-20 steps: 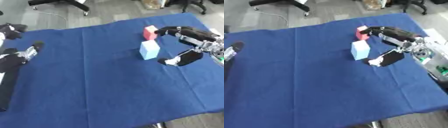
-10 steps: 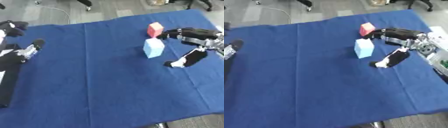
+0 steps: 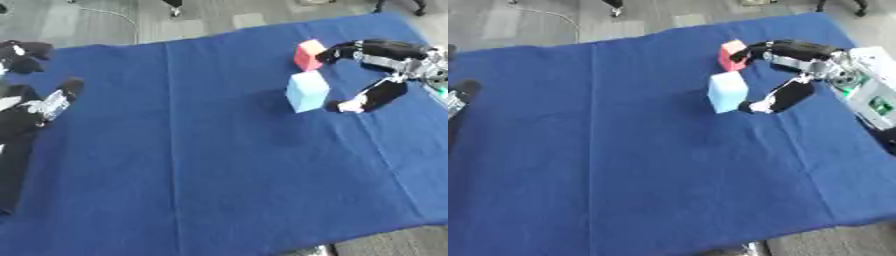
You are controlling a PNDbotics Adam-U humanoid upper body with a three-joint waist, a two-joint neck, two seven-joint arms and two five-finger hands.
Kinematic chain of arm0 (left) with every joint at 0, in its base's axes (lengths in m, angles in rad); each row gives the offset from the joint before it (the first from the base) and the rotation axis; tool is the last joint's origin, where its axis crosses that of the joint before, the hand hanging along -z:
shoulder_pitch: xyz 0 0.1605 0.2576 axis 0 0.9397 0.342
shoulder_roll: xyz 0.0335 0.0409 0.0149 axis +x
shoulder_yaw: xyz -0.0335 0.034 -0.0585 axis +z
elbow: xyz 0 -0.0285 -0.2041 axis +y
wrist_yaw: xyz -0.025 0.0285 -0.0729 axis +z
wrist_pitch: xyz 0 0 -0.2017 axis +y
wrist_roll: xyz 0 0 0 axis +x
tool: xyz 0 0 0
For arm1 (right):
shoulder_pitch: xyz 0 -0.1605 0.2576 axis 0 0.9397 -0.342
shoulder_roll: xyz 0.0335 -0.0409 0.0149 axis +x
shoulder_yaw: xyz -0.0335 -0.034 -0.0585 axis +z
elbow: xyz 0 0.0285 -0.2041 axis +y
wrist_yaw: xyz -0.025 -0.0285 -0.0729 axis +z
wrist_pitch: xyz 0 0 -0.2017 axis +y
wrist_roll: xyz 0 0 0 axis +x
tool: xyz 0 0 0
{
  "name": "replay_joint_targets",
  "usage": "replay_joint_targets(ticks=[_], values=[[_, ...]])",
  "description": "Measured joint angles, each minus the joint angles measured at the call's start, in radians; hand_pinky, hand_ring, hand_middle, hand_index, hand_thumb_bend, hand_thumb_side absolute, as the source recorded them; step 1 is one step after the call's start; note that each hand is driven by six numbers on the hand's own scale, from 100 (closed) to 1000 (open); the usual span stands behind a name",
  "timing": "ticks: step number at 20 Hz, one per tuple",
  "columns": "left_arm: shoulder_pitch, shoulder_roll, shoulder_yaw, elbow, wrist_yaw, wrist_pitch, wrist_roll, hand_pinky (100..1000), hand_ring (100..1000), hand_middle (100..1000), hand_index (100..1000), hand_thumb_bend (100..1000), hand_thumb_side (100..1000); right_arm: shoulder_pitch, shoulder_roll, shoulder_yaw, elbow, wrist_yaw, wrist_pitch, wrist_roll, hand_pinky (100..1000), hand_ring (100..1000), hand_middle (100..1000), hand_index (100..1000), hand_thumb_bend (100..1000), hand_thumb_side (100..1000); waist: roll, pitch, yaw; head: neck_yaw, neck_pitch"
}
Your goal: Pick up the objects with one hand, pass them to the other hand, and then place them into the box on the other side of the table.
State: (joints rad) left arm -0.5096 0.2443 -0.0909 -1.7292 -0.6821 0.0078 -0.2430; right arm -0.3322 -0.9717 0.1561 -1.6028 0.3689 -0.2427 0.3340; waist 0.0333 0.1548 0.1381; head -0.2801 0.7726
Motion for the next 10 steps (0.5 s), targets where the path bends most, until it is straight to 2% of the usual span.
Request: replay_joint_targets(ticks=[10], values=[[-0.002,-0.001,-0.005,-0.002,0.01,-0.014,-0.014,754,692,688,841,505,800,-0.012,0.007,0.001,0.038,0.004,-0.023,0.0,929,856,861,952,421,442,0.002,0.005,0.016,-0.011,0.0]])
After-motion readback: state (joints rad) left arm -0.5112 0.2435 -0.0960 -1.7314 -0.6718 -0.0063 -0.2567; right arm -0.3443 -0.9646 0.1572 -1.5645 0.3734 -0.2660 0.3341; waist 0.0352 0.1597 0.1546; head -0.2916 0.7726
